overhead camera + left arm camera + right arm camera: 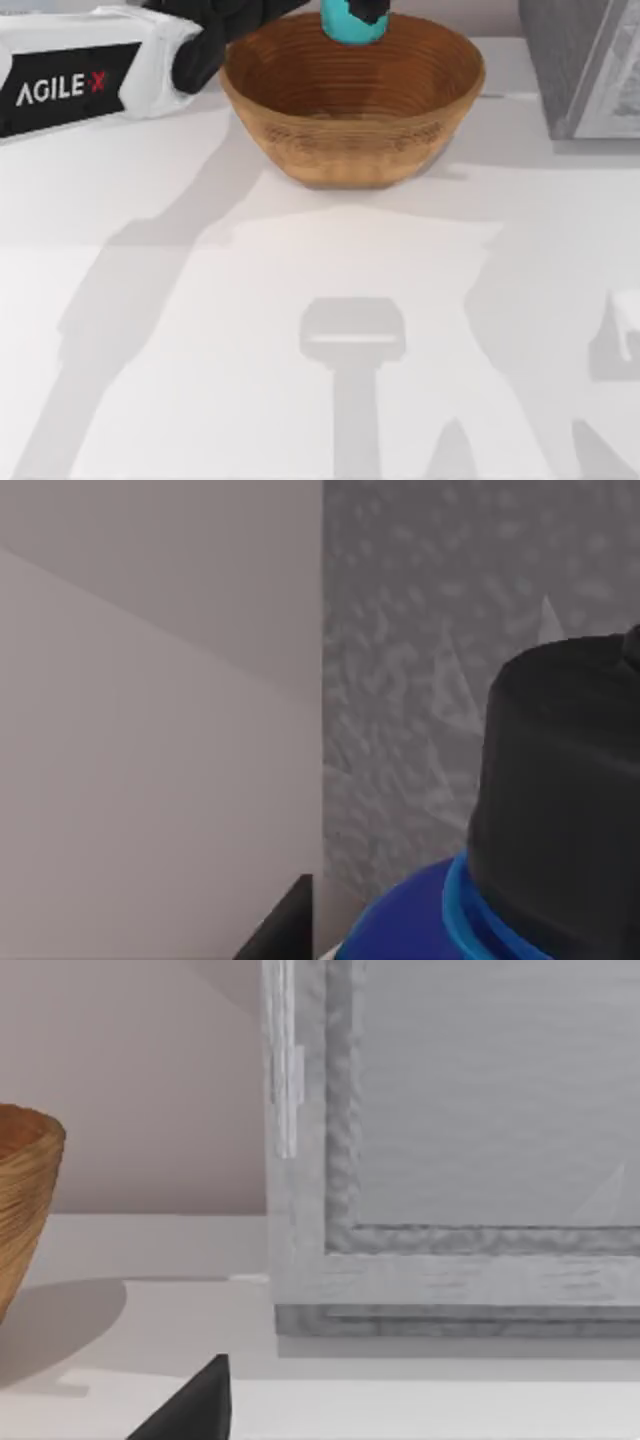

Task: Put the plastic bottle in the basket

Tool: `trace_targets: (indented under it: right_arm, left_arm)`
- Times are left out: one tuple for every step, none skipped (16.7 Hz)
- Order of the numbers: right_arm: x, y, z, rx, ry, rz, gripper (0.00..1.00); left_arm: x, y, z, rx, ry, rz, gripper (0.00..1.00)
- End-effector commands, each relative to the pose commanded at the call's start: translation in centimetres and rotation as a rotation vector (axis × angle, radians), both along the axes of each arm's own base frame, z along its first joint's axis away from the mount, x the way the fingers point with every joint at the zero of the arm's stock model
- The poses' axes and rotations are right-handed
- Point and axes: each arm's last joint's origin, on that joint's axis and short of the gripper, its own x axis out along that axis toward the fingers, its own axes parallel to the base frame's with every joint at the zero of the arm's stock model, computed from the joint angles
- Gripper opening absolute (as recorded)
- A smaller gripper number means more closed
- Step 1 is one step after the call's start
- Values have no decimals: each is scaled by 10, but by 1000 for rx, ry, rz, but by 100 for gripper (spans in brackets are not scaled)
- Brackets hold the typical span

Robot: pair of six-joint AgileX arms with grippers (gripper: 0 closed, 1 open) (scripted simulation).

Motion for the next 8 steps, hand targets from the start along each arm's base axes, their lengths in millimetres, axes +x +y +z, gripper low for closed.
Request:
trace_targets:
  right_arm:
    - [0, 0, 0, 0, 0, 0, 100]
    - [0, 0, 0, 0, 0, 0, 100]
    - [0, 0, 0, 0, 0, 0, 100]
    - [0, 0, 0, 0, 0, 0, 100]
    - [0, 0, 0, 0, 0, 0, 100]
    - [0, 0, 0, 0, 0, 0, 100]
    - [0, 0, 0, 0, 0, 0, 100]
    - [0, 0, 0, 0, 0, 0, 100]
  left_arm:
    - [0, 0, 0, 0, 0, 0, 90]
    - [0, 0, 0, 0, 0, 0, 98]
    - [0, 0, 0, 0, 0, 0, 100]
    - [0, 0, 0, 0, 0, 0, 100]
    - [0, 0, 0, 0, 0, 0, 100]
    - [0, 0, 0, 0, 0, 0, 100]
    - [0, 0, 0, 0, 0, 0, 100]
    - [0, 0, 0, 0, 0, 0, 100]
